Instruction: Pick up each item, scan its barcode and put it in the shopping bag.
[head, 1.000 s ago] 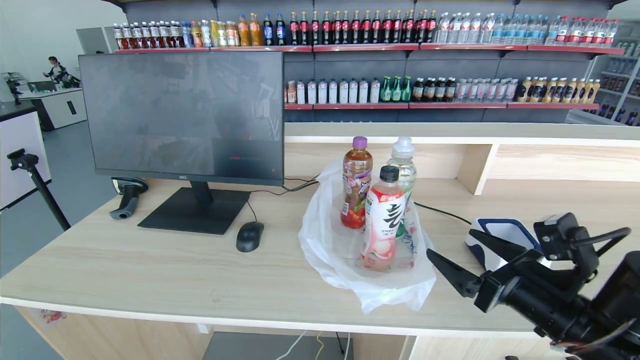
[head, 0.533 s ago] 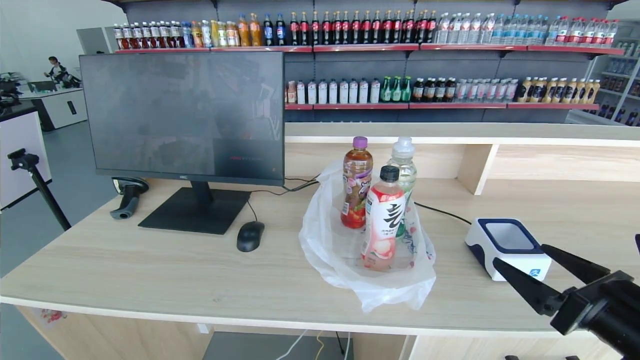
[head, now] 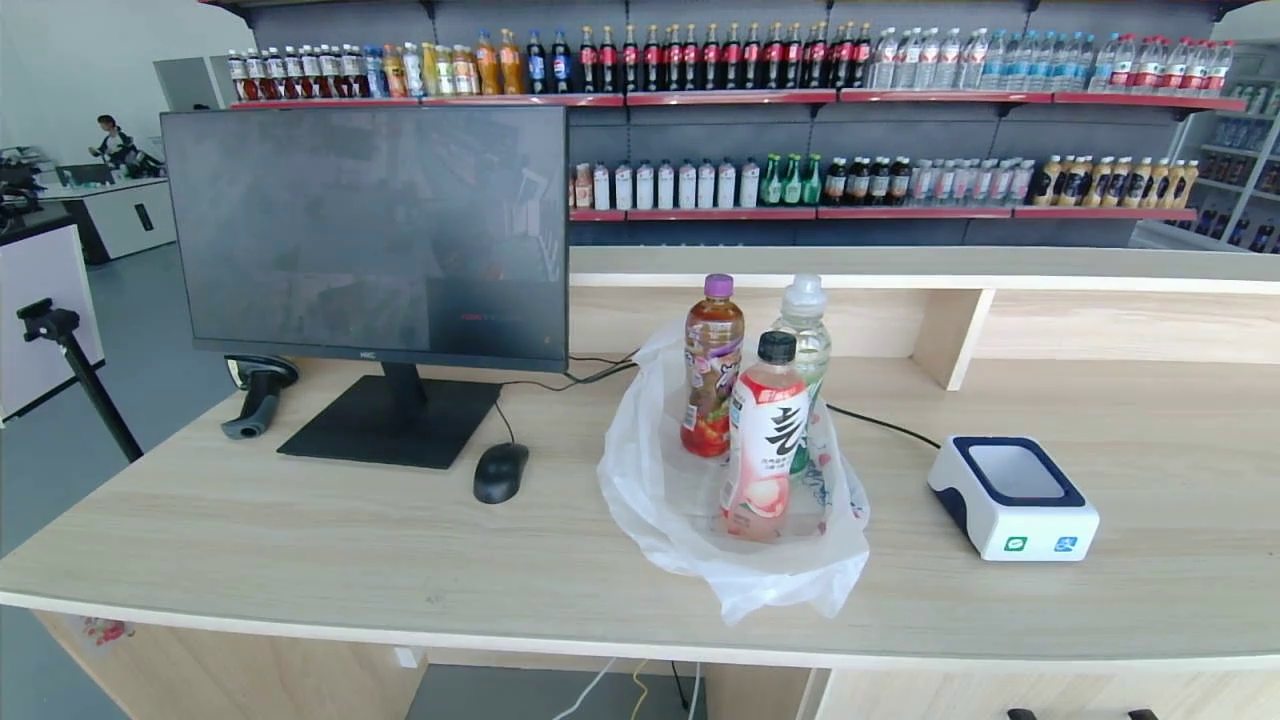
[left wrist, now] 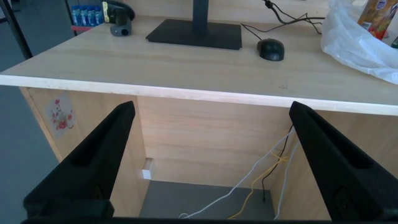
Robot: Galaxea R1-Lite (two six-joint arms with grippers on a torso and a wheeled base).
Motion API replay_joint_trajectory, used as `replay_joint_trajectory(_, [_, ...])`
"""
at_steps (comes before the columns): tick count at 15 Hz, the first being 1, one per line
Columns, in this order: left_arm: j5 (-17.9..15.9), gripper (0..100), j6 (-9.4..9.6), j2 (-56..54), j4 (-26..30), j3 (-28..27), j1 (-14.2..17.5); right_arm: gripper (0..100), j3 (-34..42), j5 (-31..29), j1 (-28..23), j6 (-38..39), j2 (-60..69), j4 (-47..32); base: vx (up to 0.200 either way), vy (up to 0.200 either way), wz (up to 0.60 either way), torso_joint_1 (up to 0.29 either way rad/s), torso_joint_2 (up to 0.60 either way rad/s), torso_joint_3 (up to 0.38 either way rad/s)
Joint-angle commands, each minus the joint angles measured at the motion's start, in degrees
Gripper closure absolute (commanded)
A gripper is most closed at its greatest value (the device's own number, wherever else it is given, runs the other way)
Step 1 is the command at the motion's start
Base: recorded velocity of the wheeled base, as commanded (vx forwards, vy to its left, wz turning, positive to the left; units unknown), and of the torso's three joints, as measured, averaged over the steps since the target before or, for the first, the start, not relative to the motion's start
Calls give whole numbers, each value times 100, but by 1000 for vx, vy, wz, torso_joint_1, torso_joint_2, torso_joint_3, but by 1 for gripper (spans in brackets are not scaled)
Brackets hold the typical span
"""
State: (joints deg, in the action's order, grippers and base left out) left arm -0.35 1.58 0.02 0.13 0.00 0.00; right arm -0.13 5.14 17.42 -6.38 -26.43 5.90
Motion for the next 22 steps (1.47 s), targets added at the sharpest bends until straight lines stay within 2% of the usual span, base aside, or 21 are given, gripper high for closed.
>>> replay_joint_trajectory(1, [0,0,0,-2,-5,0,0,0,13,-128,-90,93,1404,-555,0,0,0,0,0,0])
replay_joint_trajectory(2, [0,0,0,-2,-5,0,0,0,13,-356,-204,286,1465,-564,0,0,0,0,0,0])
replay_joint_trajectory(5, [0,0,0,-2,-5,0,-9,0,13,-444,-1347,444,1553,-590,0,0,0,0,0,0])
replay_joint_trajectory(8, [0,0,-9,-2,4,0,0,0,13,-444,-1883,550,2195,-581,0,0,0,0,0,0])
replay_joint_trajectory(11, [0,0,-35,-2,-5,0,0,0,13,-409,-1742,348,2643,-590,0,0,0,0,0,0])
replay_joint_trajectory(18, [9,0,-132,-2,-5,0,0,0,13,-427,-1742,383,2643,-599,-200,0,0,5,2,5])
replay_joint_trajectory(22, [9,0,-123,-2,-5,0,0,0,5,-427,-1742,383,2643,-599,-200,0,0,2,0,1])
